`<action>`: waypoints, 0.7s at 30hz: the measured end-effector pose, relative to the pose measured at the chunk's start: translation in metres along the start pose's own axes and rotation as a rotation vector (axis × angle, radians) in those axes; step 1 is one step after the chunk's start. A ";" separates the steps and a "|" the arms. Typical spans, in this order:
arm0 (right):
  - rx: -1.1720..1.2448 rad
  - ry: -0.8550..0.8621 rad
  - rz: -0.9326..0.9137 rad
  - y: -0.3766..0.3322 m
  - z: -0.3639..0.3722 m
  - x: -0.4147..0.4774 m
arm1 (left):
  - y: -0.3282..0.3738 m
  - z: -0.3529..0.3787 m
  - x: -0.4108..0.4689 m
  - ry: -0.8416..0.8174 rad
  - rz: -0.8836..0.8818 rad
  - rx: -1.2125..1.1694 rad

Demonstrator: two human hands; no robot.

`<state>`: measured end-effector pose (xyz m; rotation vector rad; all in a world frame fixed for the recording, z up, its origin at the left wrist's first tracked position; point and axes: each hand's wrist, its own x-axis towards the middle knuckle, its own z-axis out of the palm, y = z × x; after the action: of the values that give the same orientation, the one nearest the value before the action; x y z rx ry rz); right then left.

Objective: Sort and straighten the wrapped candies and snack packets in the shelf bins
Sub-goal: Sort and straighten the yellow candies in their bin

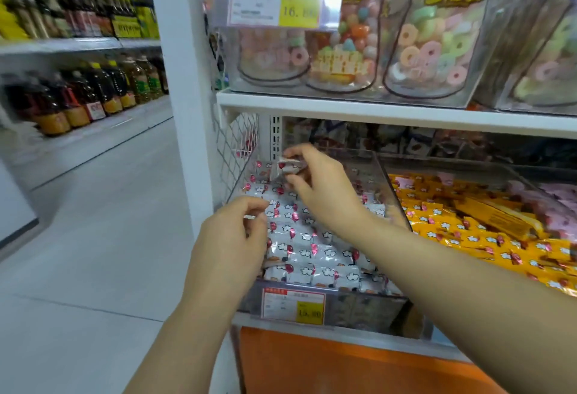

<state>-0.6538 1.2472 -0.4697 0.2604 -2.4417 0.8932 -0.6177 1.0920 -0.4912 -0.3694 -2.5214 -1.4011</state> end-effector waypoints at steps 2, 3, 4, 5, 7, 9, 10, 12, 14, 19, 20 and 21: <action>0.016 0.011 0.023 0.000 0.014 0.016 | -0.007 -0.007 -0.001 -0.004 0.005 0.035; 0.028 0.018 0.040 0.002 0.020 0.023 | -0.009 -0.010 -0.002 -0.004 0.006 0.058; 0.038 0.031 0.058 0.004 0.026 0.030 | -0.012 -0.013 -0.003 -0.001 0.004 0.077; 0.038 0.048 0.079 0.007 0.030 0.036 | -0.014 -0.016 -0.003 0.005 0.003 0.091; 0.017 0.078 0.135 0.013 0.036 0.048 | -0.017 -0.020 -0.004 0.014 0.005 0.103; 0.000 0.067 0.227 0.017 0.039 0.059 | -0.019 -0.023 -0.005 0.013 -0.002 0.106; 0.001 0.046 0.266 0.019 0.041 0.064 | -0.020 -0.024 -0.005 0.008 -0.008 0.105; 0.006 0.007 0.301 0.021 0.048 0.068 | -0.021 -0.025 -0.006 -0.002 -0.014 0.105; -0.006 -0.023 0.296 0.021 0.056 0.070 | -0.020 -0.025 -0.006 -0.007 -0.018 0.111; -0.043 -0.120 0.290 0.024 0.067 0.080 | -0.016 -0.022 -0.006 -0.018 -0.017 0.149; -0.059 -0.164 0.289 0.027 0.068 0.080 | -0.016 -0.021 -0.006 -0.028 -0.021 0.155; -0.089 -0.213 0.288 0.030 0.069 0.080 | -0.015 -0.020 -0.006 -0.036 -0.026 0.164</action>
<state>-0.7599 1.2252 -0.4877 -0.0331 -2.7570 0.9116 -0.6150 1.0669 -0.4952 -0.3352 -2.6559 -1.1951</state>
